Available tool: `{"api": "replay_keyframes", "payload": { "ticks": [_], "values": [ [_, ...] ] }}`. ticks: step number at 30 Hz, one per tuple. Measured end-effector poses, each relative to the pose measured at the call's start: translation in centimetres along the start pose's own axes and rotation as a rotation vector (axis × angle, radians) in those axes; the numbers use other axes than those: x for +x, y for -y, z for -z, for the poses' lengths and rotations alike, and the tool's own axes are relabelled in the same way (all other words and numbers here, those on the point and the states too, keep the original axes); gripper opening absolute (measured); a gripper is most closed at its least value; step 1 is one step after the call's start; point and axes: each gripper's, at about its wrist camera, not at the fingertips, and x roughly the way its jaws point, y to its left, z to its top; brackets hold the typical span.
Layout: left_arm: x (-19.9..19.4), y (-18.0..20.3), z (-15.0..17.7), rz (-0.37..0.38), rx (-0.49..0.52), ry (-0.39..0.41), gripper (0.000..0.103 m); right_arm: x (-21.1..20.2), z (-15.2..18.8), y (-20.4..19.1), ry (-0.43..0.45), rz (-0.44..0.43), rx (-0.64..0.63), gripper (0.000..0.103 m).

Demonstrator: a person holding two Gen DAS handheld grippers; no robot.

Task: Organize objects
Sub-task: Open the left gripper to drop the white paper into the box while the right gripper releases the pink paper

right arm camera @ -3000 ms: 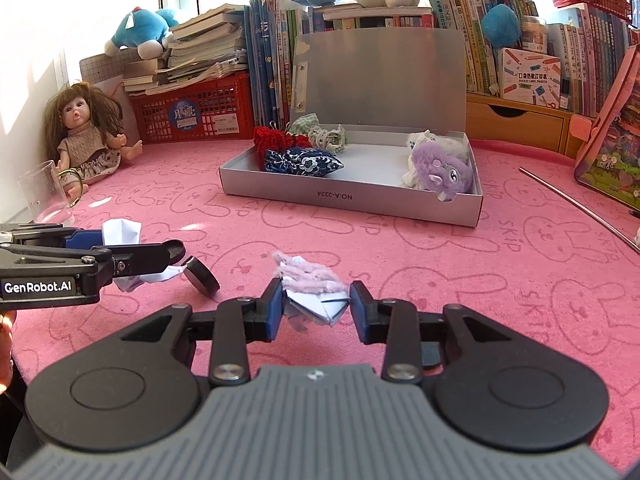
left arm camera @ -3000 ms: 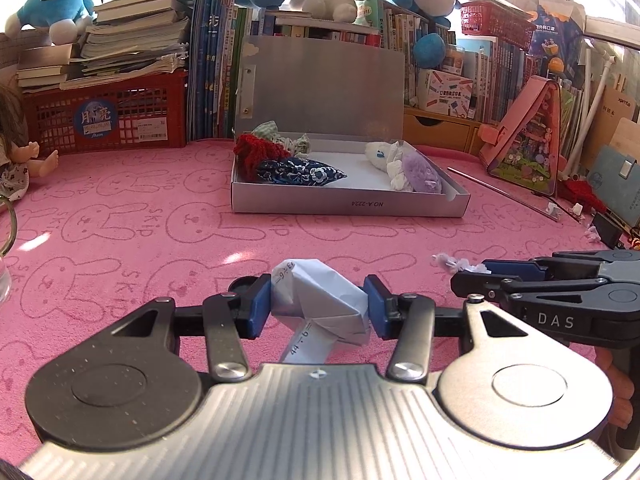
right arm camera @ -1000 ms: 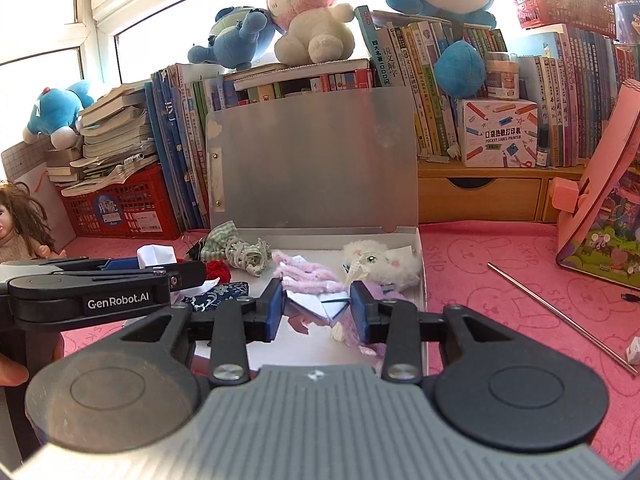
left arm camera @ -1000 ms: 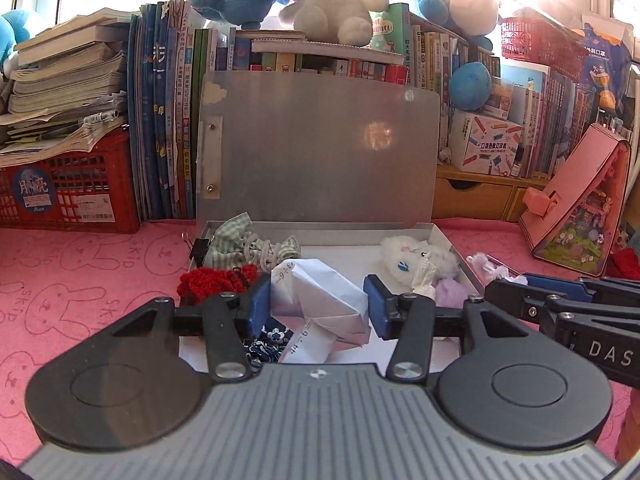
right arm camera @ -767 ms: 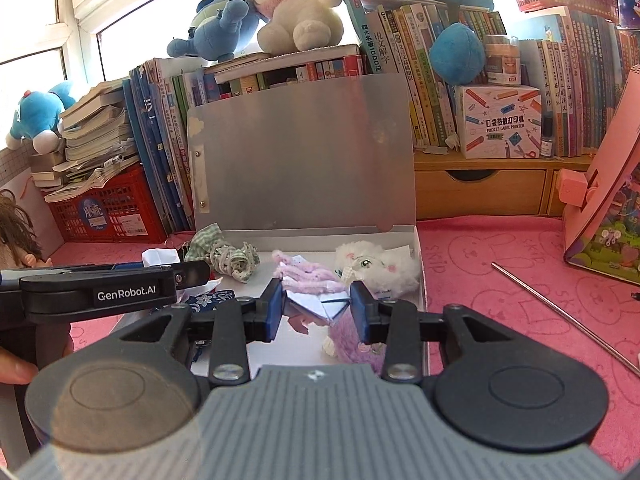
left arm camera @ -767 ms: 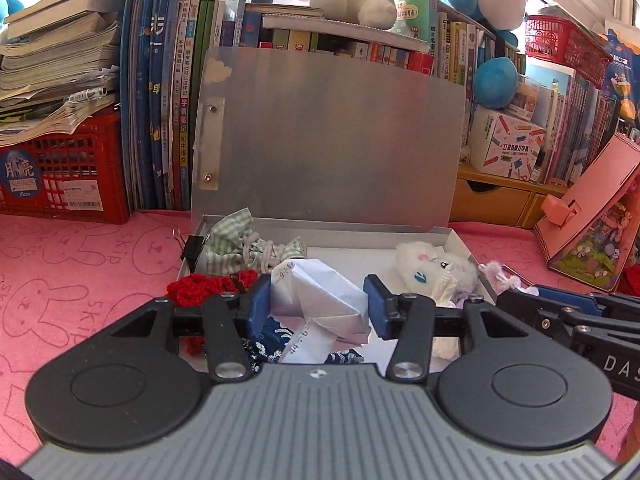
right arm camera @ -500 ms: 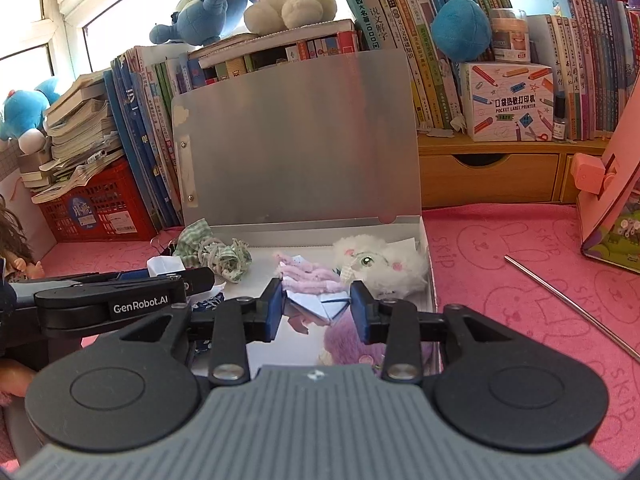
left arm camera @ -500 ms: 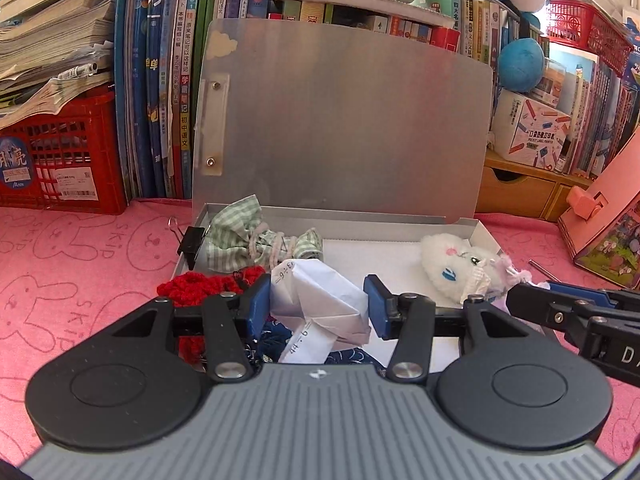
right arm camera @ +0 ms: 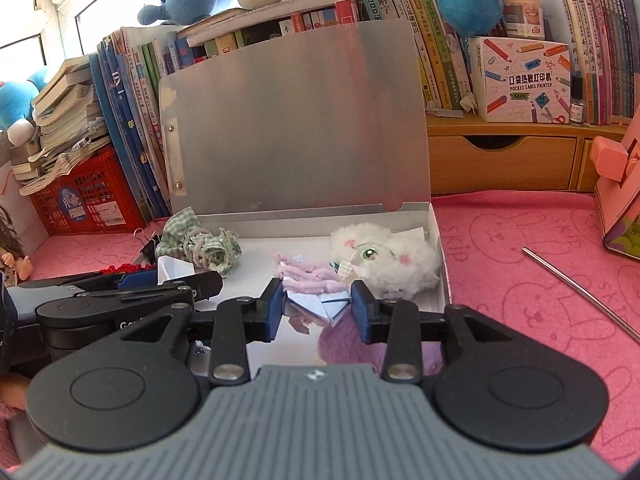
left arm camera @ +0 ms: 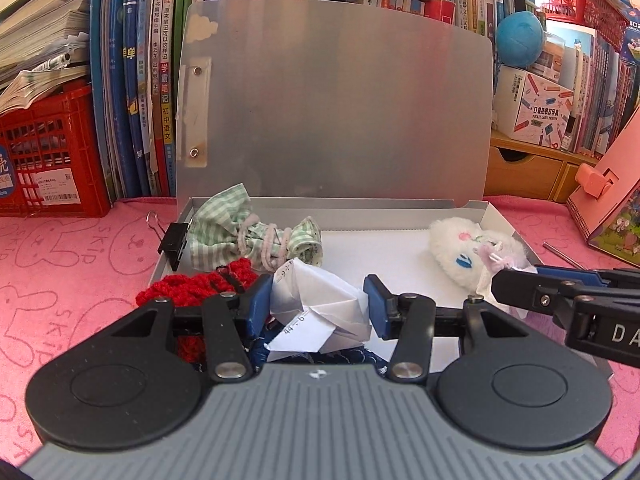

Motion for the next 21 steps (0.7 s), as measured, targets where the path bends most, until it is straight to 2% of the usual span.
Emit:
{"api": "replay_keyframes", "payload": {
  "ticks": [5, 7, 9, 14, 21],
  "values": [
    [-0.3, 0.3, 0.2, 0.006, 0.01, 0.022, 0.056, 0.0, 0.0, 0.0, 0.009, -0.008, -0.002, 0.046],
    [-0.6, 0.5, 0.0, 0.012, 0.019, 0.035, 0.057, -0.2, 0.0, 0.0, 0.015, -0.013, 0.001, 0.06],
    [-0.9, 0.6, 0.0, 0.011, 0.024, 0.046, 0.068, -0.4, 0.1, 0.0, 0.02, -0.016, 0.004, 0.061],
    [-2.0, 0.9, -0.1, 0.015, 0.039, 0.064, 0.079, -1.1, 0.0, 0.0, 0.032, -0.008, 0.006, 0.063],
    [-3.9, 1.0, -0.1, 0.009, 0.029, 0.07, 0.082, -3.4, 0.1, -0.2, 0.059, -0.003, -0.012, 0.066]
  ]
}}
